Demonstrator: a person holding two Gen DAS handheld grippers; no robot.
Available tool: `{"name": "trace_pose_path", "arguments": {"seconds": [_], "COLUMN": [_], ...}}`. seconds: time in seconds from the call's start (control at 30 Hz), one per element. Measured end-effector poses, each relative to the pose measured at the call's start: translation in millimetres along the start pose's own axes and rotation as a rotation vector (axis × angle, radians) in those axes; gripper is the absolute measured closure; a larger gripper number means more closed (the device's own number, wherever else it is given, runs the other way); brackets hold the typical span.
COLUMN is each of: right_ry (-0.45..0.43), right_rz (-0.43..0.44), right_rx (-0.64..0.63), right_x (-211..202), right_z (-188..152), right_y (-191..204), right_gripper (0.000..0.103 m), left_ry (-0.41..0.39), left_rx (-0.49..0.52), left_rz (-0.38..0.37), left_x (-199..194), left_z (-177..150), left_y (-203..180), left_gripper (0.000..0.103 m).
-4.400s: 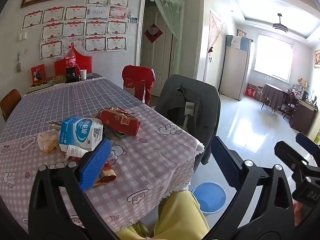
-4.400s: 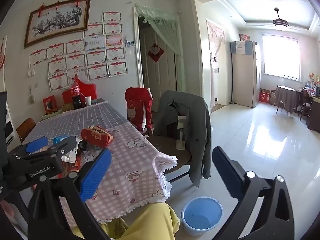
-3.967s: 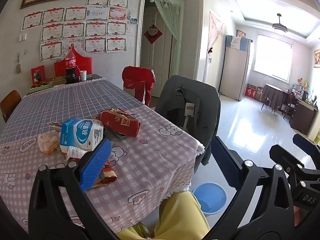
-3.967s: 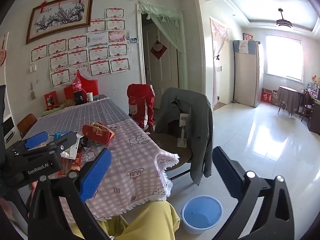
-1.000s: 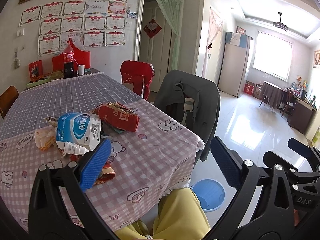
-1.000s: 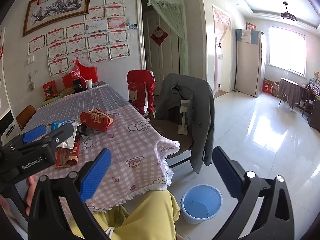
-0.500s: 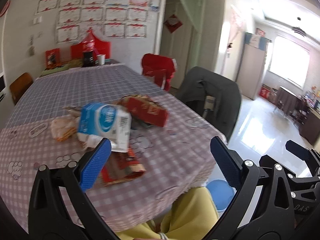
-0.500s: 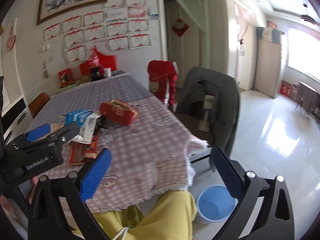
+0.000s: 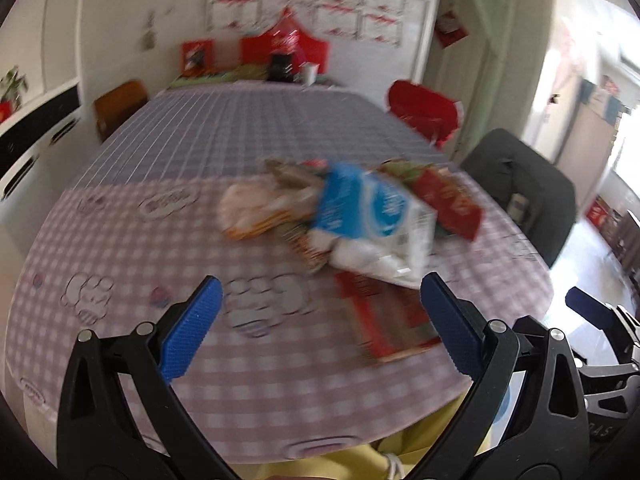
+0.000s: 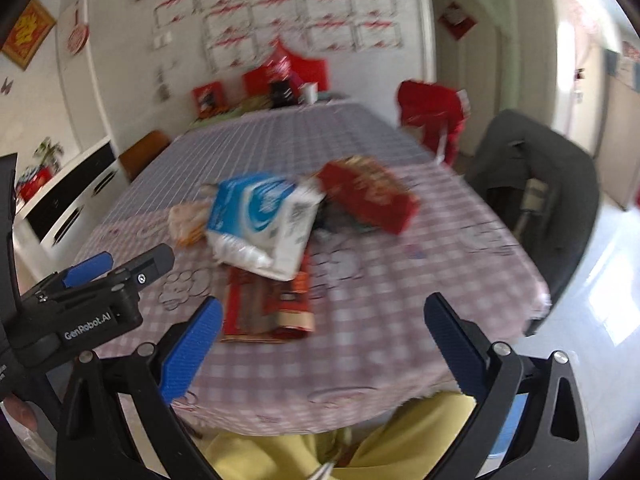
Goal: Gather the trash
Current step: 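Move both tools toward the trash pile on the tablecloth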
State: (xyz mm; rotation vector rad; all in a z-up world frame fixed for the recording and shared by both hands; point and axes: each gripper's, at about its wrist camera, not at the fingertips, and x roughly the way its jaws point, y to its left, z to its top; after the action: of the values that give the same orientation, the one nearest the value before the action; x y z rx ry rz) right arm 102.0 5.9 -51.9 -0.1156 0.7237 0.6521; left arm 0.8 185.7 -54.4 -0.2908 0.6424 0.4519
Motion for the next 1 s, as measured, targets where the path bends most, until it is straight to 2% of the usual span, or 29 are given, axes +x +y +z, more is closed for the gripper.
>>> {"name": "trace_pose_path", "arguments": {"seconds": [0.2,0.43,0.47,0.5,0.57,0.6,0.7,0.8,1.0], "right_ry": [0.127,0.198,0.202,0.212,0.212,0.198,0.184,0.175,0.120], "right_rz": [0.048,0.032,0.046,0.043,0.032,0.068,0.049,0.108,0.063], "right_rx": [-0.032,-0.012,-0.002,0.002,-0.007,-0.018,-0.013,0.046,0.079], "right_x": [57,97,102,107,115,116,118,110,81], "right_z": [0,-5,-6,-7,-7,-7,-7,-6,-6], "right_y": [25,26,24,22,22,23,22,7,-9], "right_gripper": [0.004,0.006,0.009,0.024,0.038,0.050,0.068,0.071,0.073], "left_ry": [0.096,0.189,0.198,0.208,0.228,0.235,0.247,0.248,0.245], "left_rx": [-0.063,-0.099,-0.098,-0.096,-0.092,-0.091,-0.084,-0.071,-0.039], "left_rz": [0.067,0.096,0.099,0.101,0.098,0.092,0.074,0.055,0.011], "left_x": [23,44,47,50,56,58,63,66,71], "left_z": [-9,-22,-22,-23,-24,-25,-24,-22,-10], "left_y": [39,60,60,60,58,58,54,46,25], "left_gripper": [0.006,0.006,0.006,0.006,0.006,0.006,0.006,0.006,0.006]}}
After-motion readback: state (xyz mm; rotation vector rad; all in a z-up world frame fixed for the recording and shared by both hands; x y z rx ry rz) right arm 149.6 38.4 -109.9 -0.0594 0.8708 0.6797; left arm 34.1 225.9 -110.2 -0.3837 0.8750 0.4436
